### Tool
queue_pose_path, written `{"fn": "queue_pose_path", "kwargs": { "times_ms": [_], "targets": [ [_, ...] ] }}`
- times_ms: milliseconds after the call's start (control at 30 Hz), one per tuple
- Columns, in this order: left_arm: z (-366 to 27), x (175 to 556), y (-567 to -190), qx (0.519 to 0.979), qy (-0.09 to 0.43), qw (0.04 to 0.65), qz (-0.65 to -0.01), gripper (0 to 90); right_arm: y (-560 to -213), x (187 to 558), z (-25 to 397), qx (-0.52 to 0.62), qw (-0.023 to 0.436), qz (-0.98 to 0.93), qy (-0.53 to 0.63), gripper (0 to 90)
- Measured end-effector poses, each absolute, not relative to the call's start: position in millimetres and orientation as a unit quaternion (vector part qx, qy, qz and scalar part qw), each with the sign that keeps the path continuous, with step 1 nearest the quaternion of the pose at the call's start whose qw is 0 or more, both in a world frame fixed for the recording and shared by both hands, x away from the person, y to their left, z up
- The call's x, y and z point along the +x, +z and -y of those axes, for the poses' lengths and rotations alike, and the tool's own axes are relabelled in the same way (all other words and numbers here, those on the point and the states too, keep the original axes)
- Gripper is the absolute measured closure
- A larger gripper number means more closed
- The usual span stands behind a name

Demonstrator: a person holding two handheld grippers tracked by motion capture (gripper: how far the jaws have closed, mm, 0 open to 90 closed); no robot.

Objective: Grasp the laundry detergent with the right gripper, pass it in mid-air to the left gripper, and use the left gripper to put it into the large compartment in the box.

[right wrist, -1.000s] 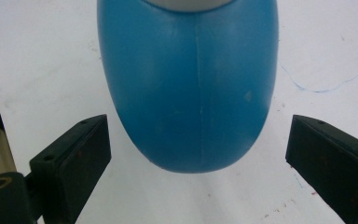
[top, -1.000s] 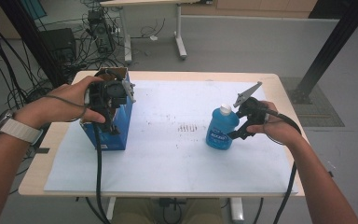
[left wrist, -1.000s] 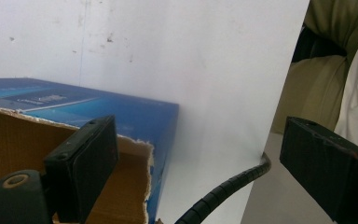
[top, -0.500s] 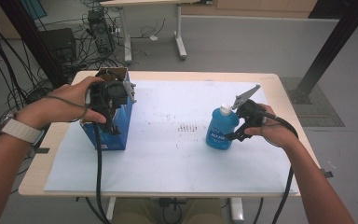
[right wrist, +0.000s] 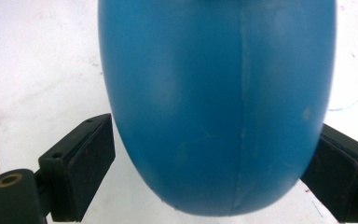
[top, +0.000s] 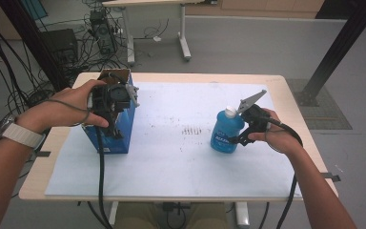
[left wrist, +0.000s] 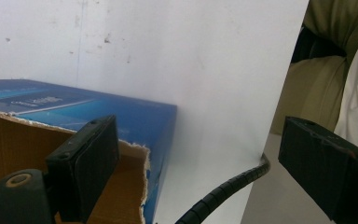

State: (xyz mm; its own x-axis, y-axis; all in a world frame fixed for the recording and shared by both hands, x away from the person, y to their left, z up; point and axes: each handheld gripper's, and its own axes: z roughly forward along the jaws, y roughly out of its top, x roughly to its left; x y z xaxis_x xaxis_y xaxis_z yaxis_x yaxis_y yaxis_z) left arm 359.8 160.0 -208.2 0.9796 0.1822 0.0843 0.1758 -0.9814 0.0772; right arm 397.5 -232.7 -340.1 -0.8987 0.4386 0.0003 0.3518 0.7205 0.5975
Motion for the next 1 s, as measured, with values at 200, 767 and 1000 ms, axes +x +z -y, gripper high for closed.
{"fn": "queue_pose_path", "kwargs": {
  "times_ms": [200,767,1000],
  "targets": [
    [-159,360,-208,0.995,0.046,0.033,-0.086,12.8,-345,398,233,0.217,0.074,-0.92,0.317,10.8],
    [-161,360,-209,0.995,0.045,0.031,-0.087,12.8,-351,397,234,0.22,0.08,-0.911,0.34,13.6],
    [-161,360,-209,0.995,0.045,0.032,-0.088,12.8,-354,397,234,0.218,0.078,-0.91,0.343,14.8]
  ]
}}
